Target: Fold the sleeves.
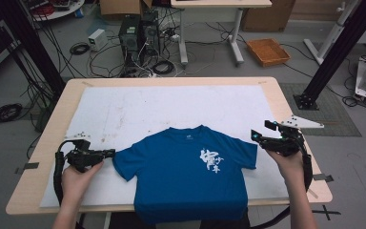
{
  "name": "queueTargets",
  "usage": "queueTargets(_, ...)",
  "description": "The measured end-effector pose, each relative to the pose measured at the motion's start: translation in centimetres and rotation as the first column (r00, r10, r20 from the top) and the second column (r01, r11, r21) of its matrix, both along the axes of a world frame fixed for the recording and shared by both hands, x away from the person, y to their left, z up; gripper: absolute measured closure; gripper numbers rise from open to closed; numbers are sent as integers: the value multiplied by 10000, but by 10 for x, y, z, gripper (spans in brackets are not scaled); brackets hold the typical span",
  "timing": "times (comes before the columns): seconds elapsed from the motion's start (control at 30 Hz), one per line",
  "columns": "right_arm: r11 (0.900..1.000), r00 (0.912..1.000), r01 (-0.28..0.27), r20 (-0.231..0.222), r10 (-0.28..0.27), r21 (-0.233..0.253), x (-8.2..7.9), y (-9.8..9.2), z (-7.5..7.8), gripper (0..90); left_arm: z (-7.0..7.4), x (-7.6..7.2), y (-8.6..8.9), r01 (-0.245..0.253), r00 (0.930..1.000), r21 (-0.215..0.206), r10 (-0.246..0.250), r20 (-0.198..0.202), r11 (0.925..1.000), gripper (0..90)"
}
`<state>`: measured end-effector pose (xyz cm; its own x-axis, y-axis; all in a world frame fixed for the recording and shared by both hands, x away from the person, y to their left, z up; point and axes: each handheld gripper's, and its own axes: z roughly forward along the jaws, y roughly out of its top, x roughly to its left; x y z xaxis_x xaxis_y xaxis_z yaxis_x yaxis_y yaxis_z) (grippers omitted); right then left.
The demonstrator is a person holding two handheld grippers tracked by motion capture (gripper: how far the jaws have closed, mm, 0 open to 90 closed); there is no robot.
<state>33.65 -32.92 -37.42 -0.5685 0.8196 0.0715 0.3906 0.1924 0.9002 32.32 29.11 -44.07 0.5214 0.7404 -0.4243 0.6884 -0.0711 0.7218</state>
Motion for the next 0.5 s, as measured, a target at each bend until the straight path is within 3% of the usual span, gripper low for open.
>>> queueTargets(0.2,9999,9999,34,105,-35,139,0,-2,3,272,20,-6,-18,384,9992,-864,-375,126,9955,882)
queueTargets(0.3,9998,9999,48,124,-51,190,0,-3,4,272,31,-6,-39,703,9974,-1284,-674,267,9892,882)
queueTargets(0.33,9997,9998,12,188,-16,224,0,-3,5,272,38,-4,-60,930,9955,-1516,-893,308,9841,882)
queueTargets(0.37,9997,9998,8,178,-13,259,-1,-3,6,272,38,-4,-60,930,9955,-1516,-893,308,9841,882)
queueTargets(0.43,9996,9997,7,225,-13,284,-1,-4,6,272,42,-1,-86,1220,9925,-1696,-1201,219,9779,882)
queueTargets(0.5,9996,9998,15,218,-21,290,-1,-4,7,272,42,0,-95,1324,9912,-1722,-1310,195,9761,882)
